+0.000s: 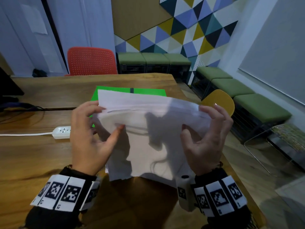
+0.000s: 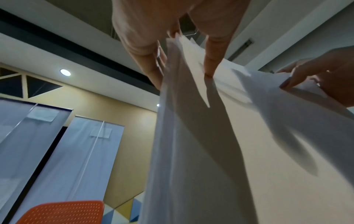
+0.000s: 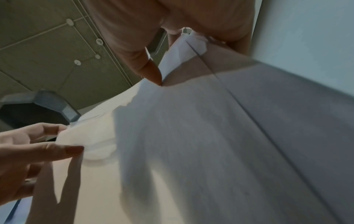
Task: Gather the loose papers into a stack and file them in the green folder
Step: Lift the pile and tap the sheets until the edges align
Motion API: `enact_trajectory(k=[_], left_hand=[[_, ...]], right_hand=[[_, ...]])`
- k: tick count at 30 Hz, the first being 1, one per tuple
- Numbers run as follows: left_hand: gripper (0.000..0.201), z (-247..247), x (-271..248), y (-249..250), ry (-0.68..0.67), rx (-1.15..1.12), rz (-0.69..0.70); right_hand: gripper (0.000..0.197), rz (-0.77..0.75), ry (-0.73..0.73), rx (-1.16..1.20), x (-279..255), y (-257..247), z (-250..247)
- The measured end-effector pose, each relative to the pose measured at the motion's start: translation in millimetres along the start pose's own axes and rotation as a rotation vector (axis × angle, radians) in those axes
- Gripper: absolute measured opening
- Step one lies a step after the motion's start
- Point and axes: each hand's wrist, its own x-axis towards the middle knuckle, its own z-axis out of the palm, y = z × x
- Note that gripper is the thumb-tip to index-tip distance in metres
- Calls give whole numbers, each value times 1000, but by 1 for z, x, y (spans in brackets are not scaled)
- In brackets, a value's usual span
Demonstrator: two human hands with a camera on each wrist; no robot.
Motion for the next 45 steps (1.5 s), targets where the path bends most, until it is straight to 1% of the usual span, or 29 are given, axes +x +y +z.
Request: enact_trajectory(k=[1,3,5,7,9,12,15,17,19,20,21,23,24,25,26,27,28,29,30,31,33,34,35,37,38,39,40,43,45], left_hand=[[67,0,-1,1,3,-44,-19],[80,2,-1,1,-4,-35,48],[86,5,2,1,-83,45,96],[80,4,9,5,-183,113,55],[67,2,12,5,-205,144,23],[66,3,11,6,-167,112,-4],[64,8,8,8,-208,100,8],[59,8,9,7,-203,88,-36],[59,7,9,1,-178,24,-68],[65,6,9,0,-175,-50,-91],[76,5,8,-3,-176,-157,-141],[100,5,1,-15,-182,-359,-298],[100,6,-3,-22,-210,-419,-394],[93,7,-9,-28,-263,-442,-484],[76,10,-15,-33,-321,-448,-550],[51,15,-21,-36,-337,-432,-576],[22,20,-24,-34,-315,-404,-574],[9,23,-25,-33,-281,-368,-566],[12,25,-25,-30,-260,-345,-546],[15,25,-23,-26,-242,-340,-532],[10,18,-16,-20,-201,-396,-515],[14,14,-13,-18,-204,-452,-518],[33,11,-11,-19,-229,-503,-511],[75,7,-9,-18,-326,-518,-468],[87,8,-9,-16,-361,-506,-435],[93,9,-9,-17,-374,-500,-415],[93,10,-11,-19,-349,-497,-420],[67,9,-15,-27,-167,-563,-478],[60,10,-19,-30,-159,-562,-494]], right_hand=[[52,-16,9,-2,0,-1,0],[59,-78,-3,-32,-2,-2,1],[60,-94,-44,-32,-3,-4,3],[49,-54,-52,8,-3,-3,2],[45,-31,-35,34,-4,-1,0],[52,-63,-67,31,-5,-4,1],[57,-48,-120,31,-8,-3,4],[67,49,-110,132,-10,5,3],[84,167,-120,298,-12,11,1],[91,194,-135,341,-13,13,0],[96,206,-153,353,-15,16,0],[100,203,-182,361,-20,24,0],[97,220,-203,384,-21,29,2],[89,271,-224,428,-23,33,5],[77,336,-229,474,-25,37,8],[65,385,-227,501,-28,40,11],[52,406,-223,505,-31,42,14],[41,404,-211,505,-33,43,16],[33,391,-189,520,-33,39,17],[31,377,-170,542,-33,35,17],[34,333,-138,566,-29,32,13],[38,321,-129,568,-28,33,10],[45,330,-135,578,-28,35,8],[63,412,-196,637,-30,35,7],[70,459,-220,678,-32,35,8],[73,482,-222,709,-34,35,10],[74,481,-209,714,-35,36,11],[66,448,-175,619,-33,41,10],[68,453,-202,592,-35,38,11]])
